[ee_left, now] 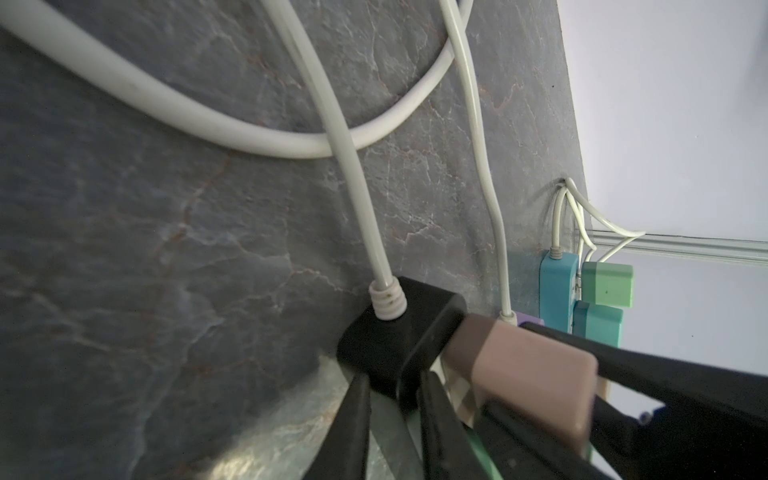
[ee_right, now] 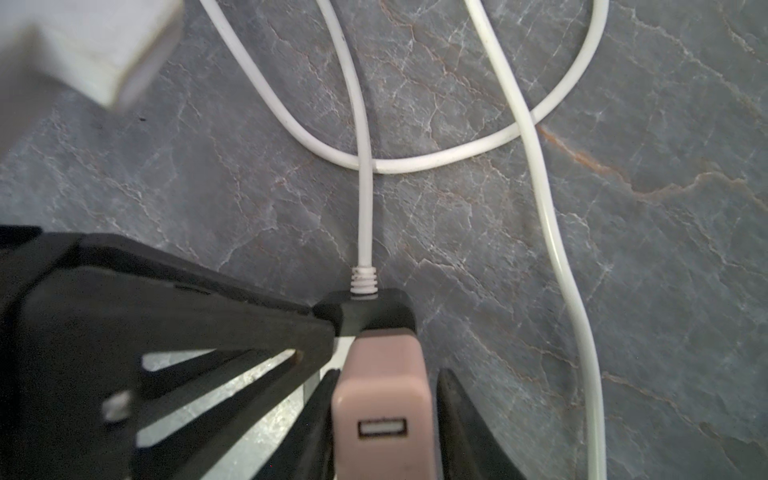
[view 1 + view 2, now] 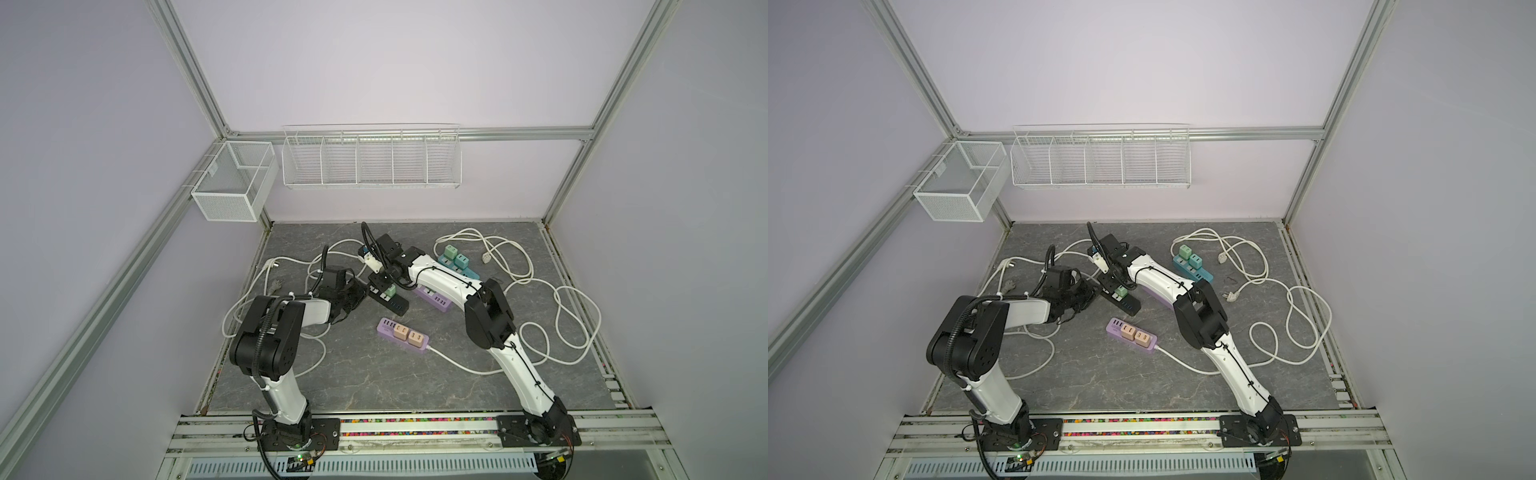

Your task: Pull the plug off the socket

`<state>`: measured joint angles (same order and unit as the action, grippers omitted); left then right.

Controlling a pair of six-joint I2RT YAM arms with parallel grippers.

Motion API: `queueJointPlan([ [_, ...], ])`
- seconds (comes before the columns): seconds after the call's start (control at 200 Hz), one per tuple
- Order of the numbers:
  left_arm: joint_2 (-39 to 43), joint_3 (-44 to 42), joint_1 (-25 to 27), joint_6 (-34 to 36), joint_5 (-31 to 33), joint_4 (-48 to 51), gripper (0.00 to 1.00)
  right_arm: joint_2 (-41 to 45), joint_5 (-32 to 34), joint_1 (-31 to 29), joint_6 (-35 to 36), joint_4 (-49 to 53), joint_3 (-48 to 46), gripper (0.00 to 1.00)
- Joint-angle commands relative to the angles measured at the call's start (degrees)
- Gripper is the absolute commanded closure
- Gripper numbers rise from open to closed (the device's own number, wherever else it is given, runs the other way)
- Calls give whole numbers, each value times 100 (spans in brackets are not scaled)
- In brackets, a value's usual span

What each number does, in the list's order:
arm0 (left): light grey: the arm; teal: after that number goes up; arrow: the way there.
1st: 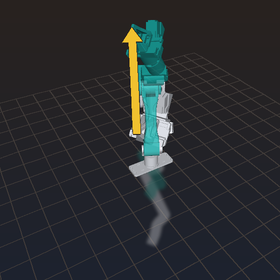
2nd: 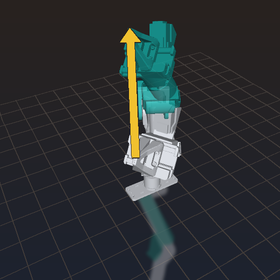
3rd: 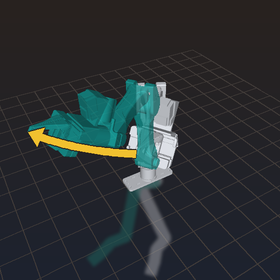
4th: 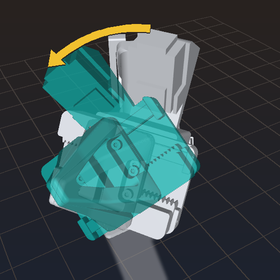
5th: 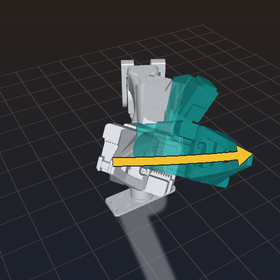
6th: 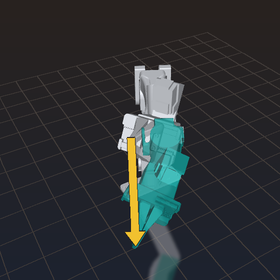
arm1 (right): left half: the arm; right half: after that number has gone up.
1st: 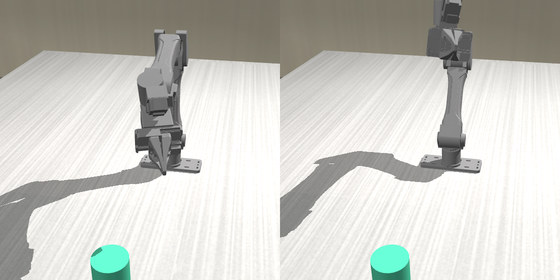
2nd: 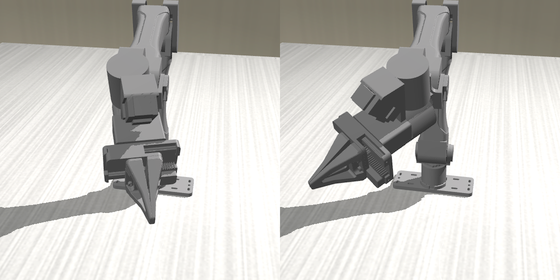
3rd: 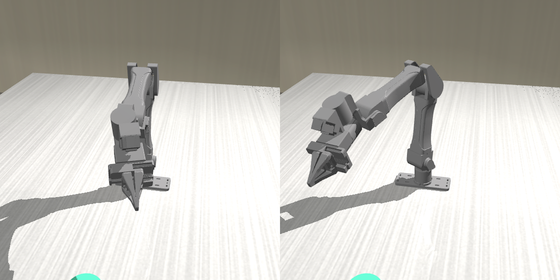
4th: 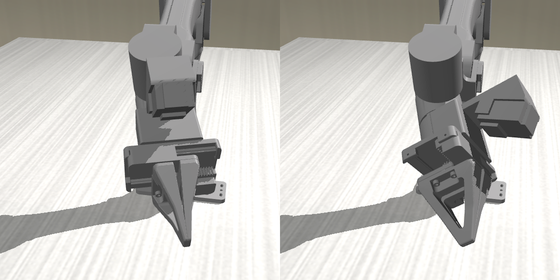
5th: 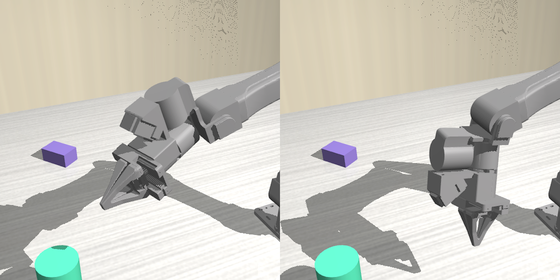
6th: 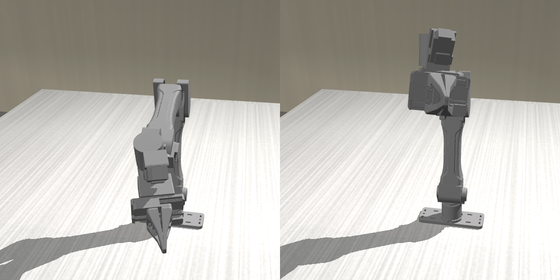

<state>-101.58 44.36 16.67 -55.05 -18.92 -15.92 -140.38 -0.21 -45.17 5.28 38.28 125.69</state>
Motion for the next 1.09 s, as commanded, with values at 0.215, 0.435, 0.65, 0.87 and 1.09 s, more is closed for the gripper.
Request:
queueJointPlan([
  [0.215,-99,-239,21,30,235,406,79,-183,11,-29,319,161,224,52],
  [0.435,-99,-243,22,3,208,388,80,-297,54,-27,386,143,254,54],
  [0.65,-64,-253,46,-15,230,406,81,-387,64,-30,413,125,281,57],
  [0.87,-103,-243,89,-33,265,412,82,-352,41,-27,425,115,290,63],
  [1.09,-169,-288,86,-85,365,481,82,-290,50,-28,535,137,333,68],
])
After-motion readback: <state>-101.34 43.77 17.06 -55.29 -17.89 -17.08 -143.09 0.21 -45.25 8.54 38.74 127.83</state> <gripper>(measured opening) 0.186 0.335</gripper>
